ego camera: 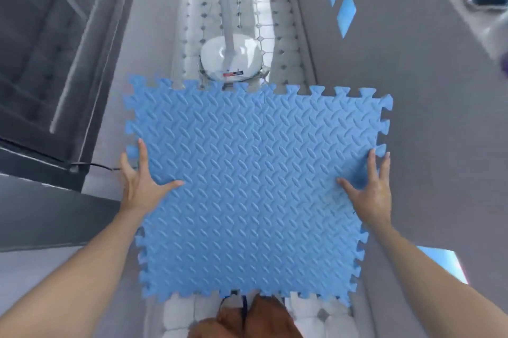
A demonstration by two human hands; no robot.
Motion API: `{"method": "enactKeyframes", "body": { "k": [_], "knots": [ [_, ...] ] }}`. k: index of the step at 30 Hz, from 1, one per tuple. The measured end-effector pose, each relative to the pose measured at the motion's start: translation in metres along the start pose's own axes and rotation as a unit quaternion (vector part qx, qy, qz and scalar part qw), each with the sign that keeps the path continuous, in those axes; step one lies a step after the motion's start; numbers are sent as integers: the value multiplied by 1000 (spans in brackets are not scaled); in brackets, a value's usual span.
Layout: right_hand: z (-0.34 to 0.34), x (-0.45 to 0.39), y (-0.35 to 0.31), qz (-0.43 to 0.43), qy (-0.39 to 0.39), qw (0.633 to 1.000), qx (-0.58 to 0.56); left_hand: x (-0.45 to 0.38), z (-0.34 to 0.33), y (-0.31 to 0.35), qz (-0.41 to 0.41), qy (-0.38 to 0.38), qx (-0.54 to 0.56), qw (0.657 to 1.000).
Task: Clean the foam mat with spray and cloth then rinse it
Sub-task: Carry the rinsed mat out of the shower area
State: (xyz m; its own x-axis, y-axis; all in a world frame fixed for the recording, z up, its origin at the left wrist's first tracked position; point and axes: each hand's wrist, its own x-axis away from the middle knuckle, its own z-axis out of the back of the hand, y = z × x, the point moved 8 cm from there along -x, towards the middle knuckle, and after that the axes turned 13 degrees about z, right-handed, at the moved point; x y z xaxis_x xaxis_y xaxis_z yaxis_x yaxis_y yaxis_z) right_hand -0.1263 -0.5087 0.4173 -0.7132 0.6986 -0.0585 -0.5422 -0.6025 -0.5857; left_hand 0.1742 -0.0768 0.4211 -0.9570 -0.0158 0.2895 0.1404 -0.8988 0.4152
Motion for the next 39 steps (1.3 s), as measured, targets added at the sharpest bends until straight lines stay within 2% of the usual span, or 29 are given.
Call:
{"method": "enactKeyframes", "body": {
  "k": [10, 14, 19, 23, 26, 29, 35, 39],
  "knots": [
    [-231, 10, 169, -20, -72, 997, 21, -77, -241, -121, 14, -37, -11, 999],
    [-307, 10, 210, -26, -84, 996, 25, -109, -305, -155, 20, -33, -45, 998],
    [-377, -11, 241, 39, -100, 992, 69, -164, -365, -185, 18, -19, -49, 998],
    [-416, -30, 246, 93, -107, 985, 100, -194, -405, -184, -14, -5, -32, 999],
    [-445, -34, 237, 134, -146, 976, 91, -210, -424, -178, -46, 6, -36, 998],
    [-466, -28, 230, 177, -175, 965, 85, -213, -435, -174, -37, 10, -59, 998],
    [-466, -3, 226, 143, -221, 958, 110, -179, -444, -159, -80, -35, -162, 983],
    [-435, 16, 211, 111, -276, 937, 184, -139, -426, -142, -147, -71, -236, 958]
  ]
}}
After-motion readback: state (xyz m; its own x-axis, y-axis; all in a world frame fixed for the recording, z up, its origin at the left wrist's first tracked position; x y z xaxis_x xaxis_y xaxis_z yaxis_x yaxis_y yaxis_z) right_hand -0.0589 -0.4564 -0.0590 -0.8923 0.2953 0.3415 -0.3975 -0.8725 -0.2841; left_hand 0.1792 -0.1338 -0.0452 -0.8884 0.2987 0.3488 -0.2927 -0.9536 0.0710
